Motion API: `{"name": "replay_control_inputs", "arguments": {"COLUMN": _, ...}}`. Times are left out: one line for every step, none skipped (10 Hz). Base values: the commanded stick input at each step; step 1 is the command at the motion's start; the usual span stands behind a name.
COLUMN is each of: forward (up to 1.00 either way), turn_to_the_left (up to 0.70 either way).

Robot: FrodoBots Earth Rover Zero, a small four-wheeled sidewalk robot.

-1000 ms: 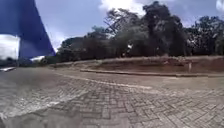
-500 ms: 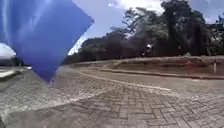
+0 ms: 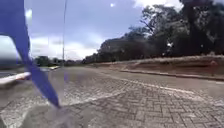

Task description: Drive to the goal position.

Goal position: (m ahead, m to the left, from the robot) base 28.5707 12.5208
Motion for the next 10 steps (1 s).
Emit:
{"name": "replay_control_inputs", "arguments": {"forward": 0.00, "turn_to_the_left": 0.45}}
{"name": "replay_control_inputs", "arguments": {"forward": 0.00, "turn_to_the_left": 0.45}}
{"name": "replay_control_inputs", "arguments": {"forward": 0.00, "turn_to_the_left": 0.45}}
{"name": "replay_control_inputs", "arguments": {"forward": 0.00, "turn_to_the_left": 0.45}}
{"name": "replay_control_inputs", "arguments": {"forward": 0.00, "turn_to_the_left": 0.45}}
{"name": "replay_control_inputs", "arguments": {"forward": 0.00, "turn_to_the_left": 0.45}}
{"name": "replay_control_inputs", "arguments": {"forward": 0.00, "turn_to_the_left": 0.45}}
{"name": "replay_control_inputs", "arguments": {"forward": 0.00, "turn_to_the_left": 0.45}}
{"name": "replay_control_inputs", "arguments": {"forward": 0.00, "turn_to_the_left": 0.45}}
{"name": "replay_control_inputs", "arguments": {"forward": 0.00, "turn_to_the_left": 0.45}}
